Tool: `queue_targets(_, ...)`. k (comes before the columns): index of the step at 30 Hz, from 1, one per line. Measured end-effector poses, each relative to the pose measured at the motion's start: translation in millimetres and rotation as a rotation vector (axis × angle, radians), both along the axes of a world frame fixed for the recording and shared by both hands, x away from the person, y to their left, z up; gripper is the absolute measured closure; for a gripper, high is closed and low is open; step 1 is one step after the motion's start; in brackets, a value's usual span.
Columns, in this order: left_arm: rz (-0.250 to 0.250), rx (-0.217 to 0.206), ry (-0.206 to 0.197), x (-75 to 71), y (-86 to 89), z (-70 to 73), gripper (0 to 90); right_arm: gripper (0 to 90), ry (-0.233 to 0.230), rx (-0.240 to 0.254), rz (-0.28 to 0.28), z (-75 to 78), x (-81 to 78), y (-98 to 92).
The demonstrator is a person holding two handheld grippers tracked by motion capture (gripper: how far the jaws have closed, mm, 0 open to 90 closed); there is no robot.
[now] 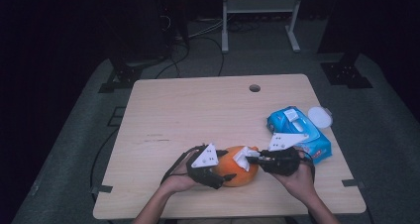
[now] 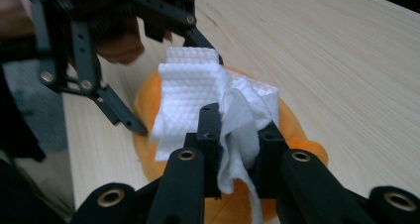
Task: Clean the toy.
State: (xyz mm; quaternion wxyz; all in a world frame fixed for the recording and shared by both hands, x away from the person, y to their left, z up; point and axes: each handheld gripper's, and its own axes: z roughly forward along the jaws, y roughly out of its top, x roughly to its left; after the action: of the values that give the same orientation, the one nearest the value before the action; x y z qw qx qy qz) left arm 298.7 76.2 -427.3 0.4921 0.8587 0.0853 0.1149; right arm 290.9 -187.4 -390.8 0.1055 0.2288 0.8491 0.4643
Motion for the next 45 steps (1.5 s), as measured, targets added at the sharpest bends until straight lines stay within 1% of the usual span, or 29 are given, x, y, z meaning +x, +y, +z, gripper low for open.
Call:
queue_targets(1, -0.007, -0.02, 0.016, 2.0, 3.2, 1.1, 23.1, 77.6, 0.004, -0.003, -0.001, -1.1, 0.6, -0.7)
queue_targets(3, 0.024, -0.073, 0.062, 7.4, 8.1, 3.6, 20.1, 77.6, 0.017, -0.008, -0.007, -3.5, 2.0, -4.9)
queue_targets(4, 0.05, -0.084, 0.098, 10.3, 9.7, 4.2, 18.2, 77.6, 0.025, -0.007, -0.011, -4.5, 2.8, -7.2)
queue_targets(5, 0.054, -0.083, 0.118, 12.0, 10.2, 3.6, 17.9, 77.6, 0.033, 0.003, -0.015, -4.7, 3.5, -9.5)
queue_targets(6, 0.047, -0.082, 0.116, 11.7, 9.5, 2.1, 19.5, 77.6, 0.04, 0.011, -0.015, -4.5, 4.1, -10.4)
queue_targets(8, 0.042, -0.064, 0.103, 9.1, 4.9, 0.7, 23.7, 77.6, 0.024, 0.002, -0.014, -2.4, 2.7, -7.3)
queue_targets(10, 0.03, -0.051, 0.078, 5.8, -0.1, 2.8, 24.6, 77.5, -0.016, -0.021, 0.002, 0.8, -2.0, 0.8)
queue_targets(12, 0.016, -0.041, 0.056, 2.2, -4.4, 4.0, 24.7, 77.5, -0.044, -0.021, 0.034, 4.3, -6.9, 8.8)
queue_targets(14, 0.018, -0.045, 0.053, 2.2, -3.2, 4.0, 23.9, 77.5, -0.062, -0.045, 0.047, 6.7, -9.6, 13.8)
queue_targets(16, 0.042, -0.066, 0.066, 7.1, 2.8, 3.6, 19.0, 77.5, -0.061, -0.049, 0.046, 6.8, -7.9, 11.5)
queue_targets(17, 0.066, -0.073, 0.079, 9.7, 5.0, 2.3, 15.4, 77.4, -0.054, -0.043, 0.038, 6.3, -6.6, 8.2)
queue_targets(18, 0.084, -0.086, 0.107, 12.4, 6.6, 0.4, 12.6, 77.4, -0.046, -0.037, 0.031, 5.1, -4.9, 4.2)
queue_targets(19, 0.089, -0.103, 0.138, 14.6, 7.4, -1.8, 12.7, 77.4, -0.03, -0.019, 0.026, 3.3, -2.6, 0.1)
queue_targets(20, 0.083, -0.114, 0.153, 14.5, 6.7, -3.7, 15.3, 77.4, -0.011, 0.001, 0.022, 1.8, -1.0, -3.3)
queue_targets(22, 0.07, -0.097, 0.126, 10.5, 2.0, -2.4, 22.0, 77.3, -0.009, 0.006, 0.015, 1.8, -1.1, -3.8)
queue_targets(23, 0.07, -0.097, 0.126, 10.5, 2.0, -2.4, 23.4, 77.3, -0.019, 0.005, 0.021, 3.1, -2.2, -1.2)
queue_targets(24, 0.063, -0.076, 0.106, 5.0, -4.9, 2.5, 24.2, 77.3, -0.029, 0.003, 0.029, 4.8, -4.0, 2.6)
queue_targets(27, 0.028, -0.048, 0.068, -2.7, -11.2, 5.7, 24.0, 77.3, -0.047, -0.007, 0.067, 9.2, -9.5, 15.3)
queue_targets(28, 0.028, -0.048, 0.068, -2.7, -11.2, 5.7, 22.6, 77.4, -0.054, -0.022, 0.077, 9.7, -11.1, 18.3)
queue_targets(29, 0.023, -0.062, 0.077, -0.1, -7.3, 4.4, 20.9, 77.4, -0.06, -0.04, 0.08, 9.9, -12.5, 19.5)
queue_targets(31, 0.041, -0.105, 0.137, 6.1, -1.3, 1.3, 17.5, 77.3, -0.055, -0.04, 0.078, 9.8, -11.3, 16.0)
queue_targets(32, 0.048, -0.117, 0.155, 7.7, -0.5, 0.0, 17.2, 77.3, -0.048, -0.035, 0.073, 9.8, -9.8, 12.9)
queue_targets(34, 0.045, -0.12, 0.152, 7.5, -1.2, -0.5, 20.9, 77.3, -0.041, -0.029, 0.069, 9.9, -7.9, 10.2)
queue_targets(35, 0.048, -0.106, 0.139, 3.7, -6.4, 1.6, 22.9, 77.4, -0.039, -0.031, 0.064, 10.4, -7.6, 9.7)
queue_targets(36, 0.048, -0.106, 0.139, 3.7, -6.4, 1.6, 23.6, 77.4, -0.039, -0.031, 0.064, 10.4, -7.6, 9.7)
queue_targets(37, 0.036, -0.081, 0.108, -1.6, -13.3, 5.1, 23.5, 77.3, -0.043, -0.043, 0.069, 10.4, -11.3, 15.7)
queue_targets(40, 0.015, -0.057, 0.074, -4.1, -13.5, 3.6, 23.6, 77.4, -0.048, -0.057, 0.093, 9.8, -14.8, 23.0)
queue_targets(43, 0.013, -0.062, 0.085, -0.7, -5.6, 1.1, 24.5, 77.4, -0.055, -0.063, 0.092, 11.9, -13.9, 19.9)
queue_targets(45, 0.01, -0.069, 0.094, 0.7, -1.8, -0.2, 24.3, 77.5, -0.063, -0.071, 0.071, 14.2, -12.6, 12.5)
